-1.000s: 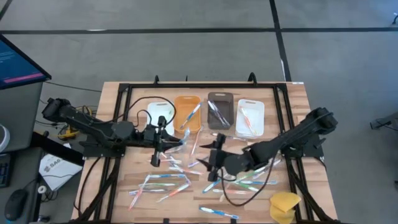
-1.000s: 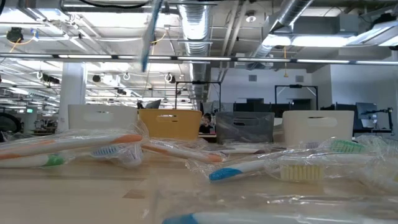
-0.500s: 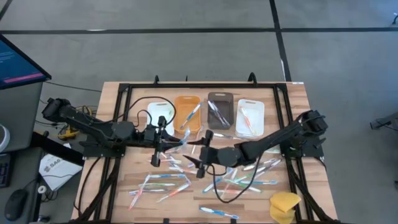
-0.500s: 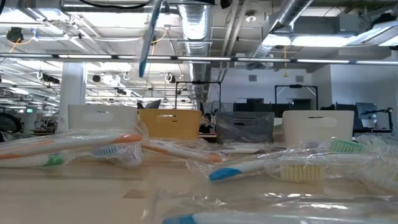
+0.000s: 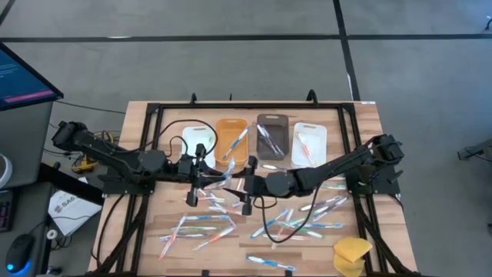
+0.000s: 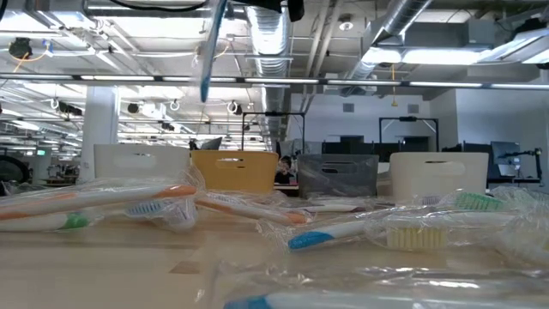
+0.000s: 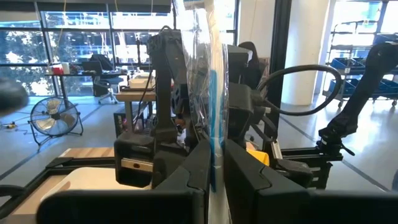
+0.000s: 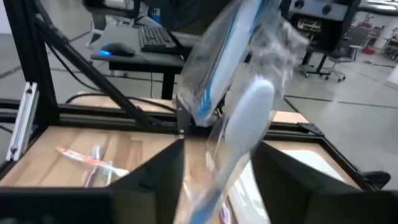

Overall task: Pick & Place Toothbrushes
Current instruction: Put the blue toothbrush into the orange bin

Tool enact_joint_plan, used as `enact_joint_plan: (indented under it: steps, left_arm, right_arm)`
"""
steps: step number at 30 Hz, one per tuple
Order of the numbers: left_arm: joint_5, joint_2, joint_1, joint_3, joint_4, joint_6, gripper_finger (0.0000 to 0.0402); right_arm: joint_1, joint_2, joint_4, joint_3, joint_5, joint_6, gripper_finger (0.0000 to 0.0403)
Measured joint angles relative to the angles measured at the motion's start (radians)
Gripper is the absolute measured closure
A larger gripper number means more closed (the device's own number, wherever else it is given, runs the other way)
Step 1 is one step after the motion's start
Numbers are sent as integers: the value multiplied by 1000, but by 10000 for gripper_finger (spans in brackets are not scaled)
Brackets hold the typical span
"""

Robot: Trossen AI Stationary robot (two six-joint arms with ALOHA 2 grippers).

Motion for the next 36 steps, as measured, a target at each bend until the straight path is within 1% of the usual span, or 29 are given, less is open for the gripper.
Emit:
enact_joint_plan:
  steps: [5,6,12,17,20,26,29,36]
  left_arm:
    - [1,0,0,0,-3,0,380]
    - [1,0,0,0,-6,0,380]
    - [7,1,0,0,-16,0,380]
    - [2,2,0,-1,-28,-3,380]
    - [0,-1,0,1,-7,-3,380]
    - [0,0,0,1,-15,-3,380]
    - [0,0,0,1,-17,-3,380]
    - [0,0,0,1,-48,-4,380]
  right_arm:
    - [0,0,-37,0,-7,-44,376]
    - [0,0,-40,0,-19,-64,386]
    - [5,0,-65,0,-28,-57,395]
    - [6,-3,-126,3,-24,-4,398]
    - [8,2,-178,-1,-25,23,398]
    - [8,0,-228,0,-24,66,398]
    - [7,0,-291,0,-24,122,398]
    - [0,0,-483,0,-25,321,394]
